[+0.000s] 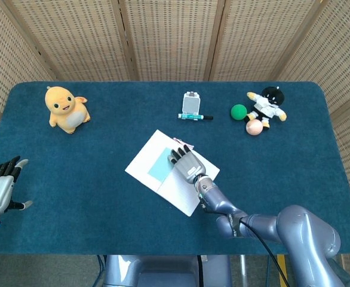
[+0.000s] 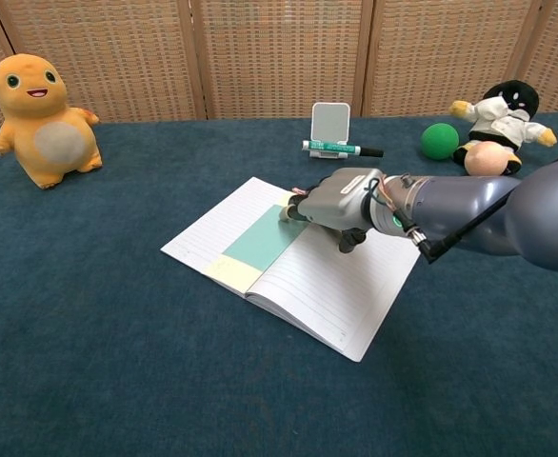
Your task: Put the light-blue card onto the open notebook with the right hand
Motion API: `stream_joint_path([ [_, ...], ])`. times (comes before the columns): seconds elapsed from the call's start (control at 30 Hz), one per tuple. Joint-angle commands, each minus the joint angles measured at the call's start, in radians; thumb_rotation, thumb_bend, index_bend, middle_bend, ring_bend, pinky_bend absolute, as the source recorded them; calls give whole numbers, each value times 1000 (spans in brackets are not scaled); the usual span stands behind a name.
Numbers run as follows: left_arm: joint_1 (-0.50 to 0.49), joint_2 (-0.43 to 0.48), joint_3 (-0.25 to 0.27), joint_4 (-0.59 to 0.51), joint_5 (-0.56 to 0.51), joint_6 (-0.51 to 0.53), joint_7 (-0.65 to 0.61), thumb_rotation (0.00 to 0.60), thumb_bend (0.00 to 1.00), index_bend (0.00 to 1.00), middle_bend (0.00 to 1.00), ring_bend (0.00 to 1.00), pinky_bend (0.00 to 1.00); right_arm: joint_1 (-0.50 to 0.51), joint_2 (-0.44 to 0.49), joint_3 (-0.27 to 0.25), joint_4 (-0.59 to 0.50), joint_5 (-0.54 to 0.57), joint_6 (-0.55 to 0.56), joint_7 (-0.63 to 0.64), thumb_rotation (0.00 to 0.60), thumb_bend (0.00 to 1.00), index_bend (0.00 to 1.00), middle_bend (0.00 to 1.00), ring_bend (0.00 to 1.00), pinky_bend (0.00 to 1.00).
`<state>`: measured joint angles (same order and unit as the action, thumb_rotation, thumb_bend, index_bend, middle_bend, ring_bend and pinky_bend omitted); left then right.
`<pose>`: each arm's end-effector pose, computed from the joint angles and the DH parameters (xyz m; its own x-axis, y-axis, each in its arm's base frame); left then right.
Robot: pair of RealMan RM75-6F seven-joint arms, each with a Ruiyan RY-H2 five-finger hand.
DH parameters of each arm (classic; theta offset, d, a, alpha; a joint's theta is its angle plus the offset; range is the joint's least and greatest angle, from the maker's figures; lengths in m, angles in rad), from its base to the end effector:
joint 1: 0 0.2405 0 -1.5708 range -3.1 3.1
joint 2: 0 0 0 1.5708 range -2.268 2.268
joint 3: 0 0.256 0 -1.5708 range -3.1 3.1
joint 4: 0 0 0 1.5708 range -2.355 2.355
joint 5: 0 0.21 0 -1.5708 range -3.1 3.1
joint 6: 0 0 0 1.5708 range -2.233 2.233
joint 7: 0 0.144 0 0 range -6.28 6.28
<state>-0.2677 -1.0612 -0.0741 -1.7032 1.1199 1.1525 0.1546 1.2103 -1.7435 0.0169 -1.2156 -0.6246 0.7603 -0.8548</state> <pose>-0.3212 0.2316 0.1452 0.3975 0.2656 0.8783 0.8840 0.1460 -0.4442 -0.0786 -0.3857 -0.0970 0.8736 -0.1862 0.4495 -0.4648 -0.5927 0.6578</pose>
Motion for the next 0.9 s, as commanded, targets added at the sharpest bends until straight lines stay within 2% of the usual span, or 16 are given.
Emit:
stream_joint_path([
  [0.03, 0, 1, 0, -1, 0, 0, 0, 600, 0, 0, 0, 0, 0, 0, -2, 2, 3, -7, 5, -2, 600, 1000, 44, 0, 0, 68],
  [0.37, -1, -1, 1, 0, -3, 0, 3, 600, 0, 0, 0, 0, 0, -7, 15, 21, -19, -37, 23, 14, 600, 1000, 44, 0, 0, 67],
  [0.5, 0, -1, 2, -2, -1, 2, 5, 600, 0, 0, 0, 0, 0, -17, 47, 43, -65, -75, 44, 46, 600, 1000, 44, 0, 0, 68],
  [0.6, -1, 0, 4, -5, 4, 0, 5, 600, 0, 0, 0, 0, 0, -35, 93, 65, -131, -132, 90, 85, 600, 1000, 44, 0, 0, 68],
  [0.73, 4, 6, 8, -12, 22, 10, -5, 600, 0, 0, 0, 0, 0, -101, 192, 85, -248, -278, 192, 198, 600, 993, 44, 0, 0, 68],
  [0.8, 10, 10, 10, -16, 37, 20, -14, 600, 0, 0, 0, 0, 0, -151, 247, 82, -292, -362, 253, 275, 600, 844, 44, 0, 0, 67],
  [0.83, 13, 12, 12, -18, 47, 26, -20, 600, 0, 0, 0, 0, 0, -178, 277, 76, -308, -402, 285, 312, 600, 679, 43, 0, 0, 66],
  [0.9, 24, 16, 20, -24, 85, 49, -34, 600, 0, 0, 0, 0, 0, -265, 356, 54, -338, -481, 384, 402, 600, 461, 34, 0, 0, 59],
])
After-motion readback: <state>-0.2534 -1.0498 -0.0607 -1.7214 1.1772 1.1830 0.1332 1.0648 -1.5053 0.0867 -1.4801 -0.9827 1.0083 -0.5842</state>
